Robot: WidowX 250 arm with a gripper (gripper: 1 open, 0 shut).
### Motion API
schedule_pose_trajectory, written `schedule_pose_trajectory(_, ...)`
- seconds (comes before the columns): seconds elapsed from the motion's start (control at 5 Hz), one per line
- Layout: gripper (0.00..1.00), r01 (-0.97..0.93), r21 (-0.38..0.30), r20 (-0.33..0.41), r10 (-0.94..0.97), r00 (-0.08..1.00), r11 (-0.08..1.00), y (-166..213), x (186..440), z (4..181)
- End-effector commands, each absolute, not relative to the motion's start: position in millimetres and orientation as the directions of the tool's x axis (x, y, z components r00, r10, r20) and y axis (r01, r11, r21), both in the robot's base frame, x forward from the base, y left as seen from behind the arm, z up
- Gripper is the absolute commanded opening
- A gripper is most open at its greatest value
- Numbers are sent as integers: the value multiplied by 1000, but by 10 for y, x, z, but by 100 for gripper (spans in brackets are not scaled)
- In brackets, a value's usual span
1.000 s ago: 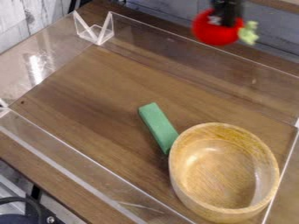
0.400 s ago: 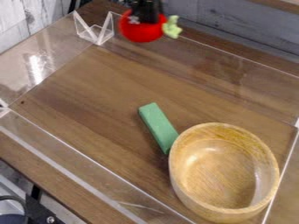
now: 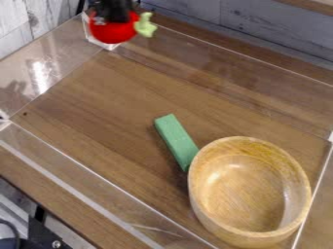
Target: Move the red object to the left side of the table
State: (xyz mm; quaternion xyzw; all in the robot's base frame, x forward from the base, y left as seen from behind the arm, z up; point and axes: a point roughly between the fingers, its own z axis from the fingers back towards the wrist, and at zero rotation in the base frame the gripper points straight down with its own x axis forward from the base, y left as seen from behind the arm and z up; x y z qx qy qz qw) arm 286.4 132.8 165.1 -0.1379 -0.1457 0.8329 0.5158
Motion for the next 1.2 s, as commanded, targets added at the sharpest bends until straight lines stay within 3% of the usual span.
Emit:
schedule_pose_trajectory(0.0,0,-782,-413,-73,873,-483,-467,1679,2797,1592)
schedule_pose_trajectory(0.2,0,-787,-402,-86,875,-476,-468,1880,2699,1549)
schedule_pose_trajectory(0.8,0,-775,-384,-155,863,-482,-502,2151,2513,1766)
schedule_pose_trajectory(1.0,0,-720,-370,-172,805,-568,-587,2148,2489,1693)
